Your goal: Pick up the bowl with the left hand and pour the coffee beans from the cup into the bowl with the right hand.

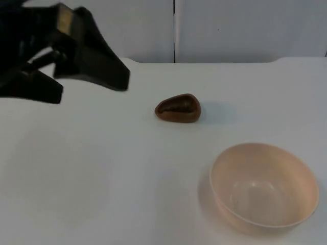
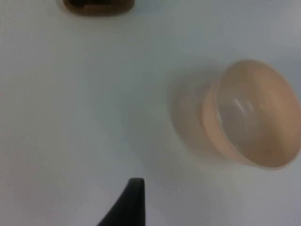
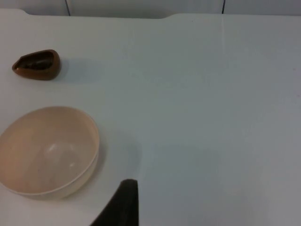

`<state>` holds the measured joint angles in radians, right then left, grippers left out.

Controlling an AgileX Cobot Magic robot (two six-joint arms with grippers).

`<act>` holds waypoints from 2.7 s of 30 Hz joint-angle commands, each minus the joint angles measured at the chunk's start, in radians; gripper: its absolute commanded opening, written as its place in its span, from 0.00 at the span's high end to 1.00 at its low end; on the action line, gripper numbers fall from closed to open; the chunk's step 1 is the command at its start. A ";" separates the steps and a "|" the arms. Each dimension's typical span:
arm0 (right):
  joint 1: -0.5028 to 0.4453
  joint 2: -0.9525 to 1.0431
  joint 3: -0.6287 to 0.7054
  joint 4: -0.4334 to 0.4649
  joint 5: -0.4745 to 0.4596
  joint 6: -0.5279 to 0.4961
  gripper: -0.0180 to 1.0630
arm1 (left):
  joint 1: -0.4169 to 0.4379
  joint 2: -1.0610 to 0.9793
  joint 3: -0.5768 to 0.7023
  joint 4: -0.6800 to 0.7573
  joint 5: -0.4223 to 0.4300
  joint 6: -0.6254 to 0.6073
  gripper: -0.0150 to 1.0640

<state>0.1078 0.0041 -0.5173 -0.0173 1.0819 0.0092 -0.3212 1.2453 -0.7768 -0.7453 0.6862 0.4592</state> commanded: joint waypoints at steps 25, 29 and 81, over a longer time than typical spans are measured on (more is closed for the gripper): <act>-0.007 -0.004 0.002 -0.006 -0.004 -0.003 0.01 | -0.190 0.395 -0.173 0.110 -0.049 -0.256 0.07; -0.007 -0.004 0.002 -0.006 -0.004 -0.003 0.01 | -0.234 0.449 -0.205 0.125 -0.046 -0.287 0.07; -0.007 -0.004 0.002 -0.006 -0.004 -0.003 0.01 | -0.379 0.779 -0.388 0.251 -0.214 -0.632 0.19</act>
<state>0.1078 0.0041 -0.5173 -0.0173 1.0819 0.0057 -0.6911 2.0204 -1.1591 -0.4773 0.4823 -0.1727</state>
